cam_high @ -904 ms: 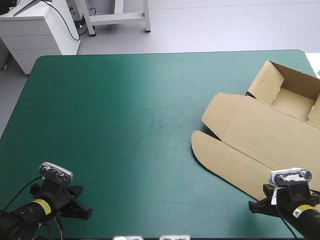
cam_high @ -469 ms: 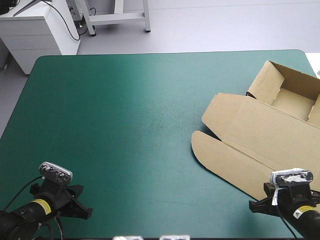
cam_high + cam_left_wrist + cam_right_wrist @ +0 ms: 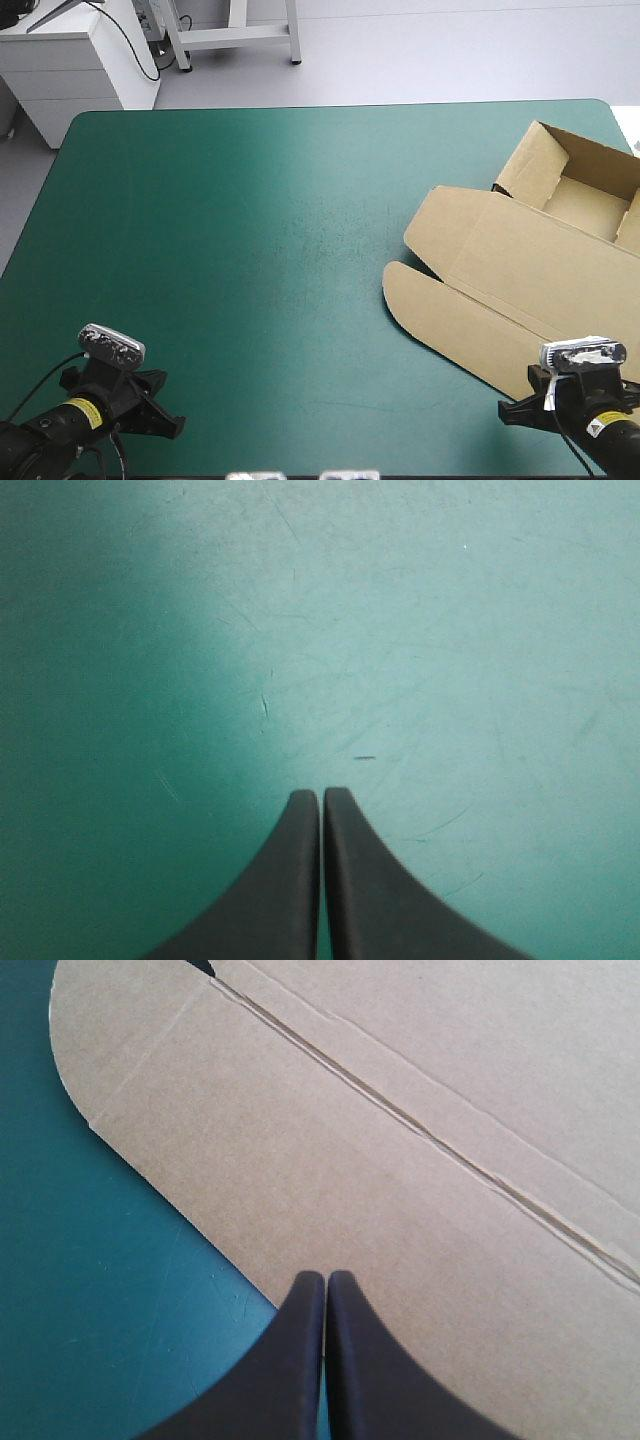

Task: Fold the box

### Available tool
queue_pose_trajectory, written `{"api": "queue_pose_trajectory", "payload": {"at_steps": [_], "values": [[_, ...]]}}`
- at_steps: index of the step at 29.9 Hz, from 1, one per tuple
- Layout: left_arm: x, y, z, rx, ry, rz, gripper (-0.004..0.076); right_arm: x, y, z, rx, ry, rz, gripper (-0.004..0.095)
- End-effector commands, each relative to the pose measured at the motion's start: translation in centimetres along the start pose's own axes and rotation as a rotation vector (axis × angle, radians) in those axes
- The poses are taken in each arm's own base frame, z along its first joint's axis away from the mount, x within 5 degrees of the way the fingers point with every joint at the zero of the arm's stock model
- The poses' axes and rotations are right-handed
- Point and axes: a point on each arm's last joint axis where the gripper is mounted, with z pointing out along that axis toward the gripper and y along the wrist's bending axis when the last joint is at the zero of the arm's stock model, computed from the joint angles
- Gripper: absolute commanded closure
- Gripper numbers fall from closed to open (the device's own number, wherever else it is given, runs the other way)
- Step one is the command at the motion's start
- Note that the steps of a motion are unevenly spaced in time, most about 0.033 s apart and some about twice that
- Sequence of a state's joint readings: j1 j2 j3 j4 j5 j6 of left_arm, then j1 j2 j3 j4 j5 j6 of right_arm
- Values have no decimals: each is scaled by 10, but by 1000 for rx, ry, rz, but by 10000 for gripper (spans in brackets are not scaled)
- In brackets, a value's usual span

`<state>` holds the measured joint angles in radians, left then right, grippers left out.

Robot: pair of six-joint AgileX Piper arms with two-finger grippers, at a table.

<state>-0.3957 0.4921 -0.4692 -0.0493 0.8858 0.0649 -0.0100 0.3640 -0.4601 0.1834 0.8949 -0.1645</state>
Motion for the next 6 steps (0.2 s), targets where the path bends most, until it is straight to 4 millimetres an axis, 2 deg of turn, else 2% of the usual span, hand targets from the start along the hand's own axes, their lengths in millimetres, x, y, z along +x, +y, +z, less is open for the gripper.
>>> {"api": "queue_pose_trajectory", "payload": {"at_steps": [1, 6], "values": [[-11, -1, -4, 6, -67, -7, 732, -11, 1, -4, -4, -73, 0, 913], [-11, -1, -4, 6, -67, -7, 732, -11, 1, -4, -4, -73, 0, 913]]}}
